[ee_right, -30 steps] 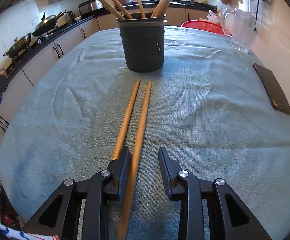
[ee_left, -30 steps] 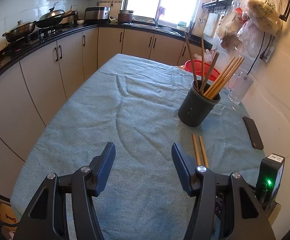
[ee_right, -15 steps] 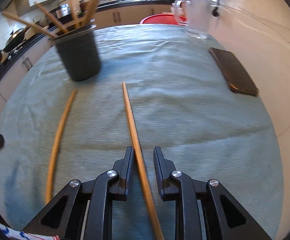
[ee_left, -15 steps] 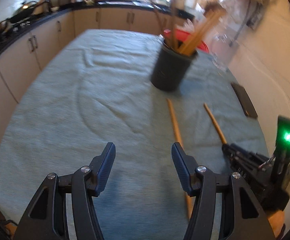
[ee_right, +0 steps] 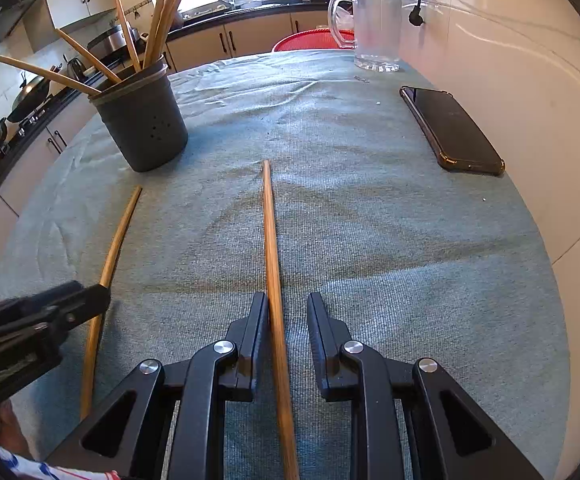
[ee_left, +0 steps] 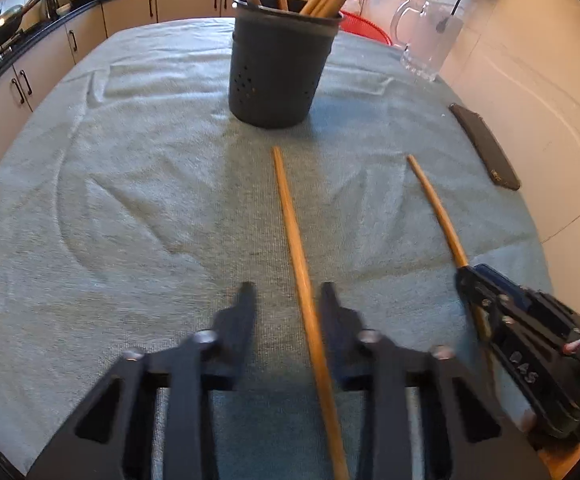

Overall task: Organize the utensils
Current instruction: 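Grasp a chopstick with the left gripper while the right gripper grasps the last one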

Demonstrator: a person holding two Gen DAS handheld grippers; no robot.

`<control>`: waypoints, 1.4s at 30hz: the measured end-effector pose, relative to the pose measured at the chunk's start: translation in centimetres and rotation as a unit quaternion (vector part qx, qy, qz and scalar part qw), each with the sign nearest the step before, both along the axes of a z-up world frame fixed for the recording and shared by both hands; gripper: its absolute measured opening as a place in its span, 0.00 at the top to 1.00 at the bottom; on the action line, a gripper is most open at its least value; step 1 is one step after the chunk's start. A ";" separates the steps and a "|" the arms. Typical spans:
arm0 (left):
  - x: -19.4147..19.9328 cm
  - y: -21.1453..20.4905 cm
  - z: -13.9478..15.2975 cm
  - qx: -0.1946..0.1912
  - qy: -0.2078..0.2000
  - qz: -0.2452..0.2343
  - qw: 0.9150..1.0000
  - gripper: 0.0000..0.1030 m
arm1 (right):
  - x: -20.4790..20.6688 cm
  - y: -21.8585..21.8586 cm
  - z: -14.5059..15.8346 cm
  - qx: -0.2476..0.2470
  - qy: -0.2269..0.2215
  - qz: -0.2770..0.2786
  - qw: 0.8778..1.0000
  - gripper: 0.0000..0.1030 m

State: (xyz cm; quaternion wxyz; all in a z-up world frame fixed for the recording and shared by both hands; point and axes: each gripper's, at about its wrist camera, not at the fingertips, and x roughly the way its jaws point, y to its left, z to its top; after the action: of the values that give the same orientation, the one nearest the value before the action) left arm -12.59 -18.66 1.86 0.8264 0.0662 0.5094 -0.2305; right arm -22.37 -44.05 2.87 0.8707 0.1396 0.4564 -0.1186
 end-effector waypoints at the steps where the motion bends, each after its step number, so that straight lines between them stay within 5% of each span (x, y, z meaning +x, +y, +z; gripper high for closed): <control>1: 0.1 0.1 0.0 0.001 0.001 0.000 1.000 0.86 | -0.1 0.0 0.0 0.002 -0.001 -0.001 1.000 0.80; 3: 0.2 0.5 -0.1 -0.003 0.008 0.006 1.000 0.93 | -0.2 -0.1 0.0 0.005 -0.003 -0.001 1.000 0.80; 14: 0.2 4.4 0.2 0.016 0.020 0.062 0.998 0.94 | -1.6 -0.3 0.3 0.041 0.013 -0.004 0.999 0.86; 22: -0.3 4.8 0.5 0.043 -0.010 0.063 0.997 0.93 | -1.6 0.3 0.4 0.028 0.023 -0.007 0.999 0.85; 32: 0.0 5.8 1.1 0.034 -0.016 0.070 0.997 0.82 | -1.2 1.0 0.4 0.012 0.032 -0.002 0.999 0.74; 42: 1.2 7.2 2.2 0.024 -0.015 0.073 0.997 0.82 | 0.3 0.0 0.4 0.015 0.065 0.044 0.997 0.73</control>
State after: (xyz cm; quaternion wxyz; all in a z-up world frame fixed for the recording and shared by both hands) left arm -11.36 -11.48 4.08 0.8467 0.0519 0.5060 -0.1562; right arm -22.03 -44.06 3.29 0.8412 0.1248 0.5197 -0.0821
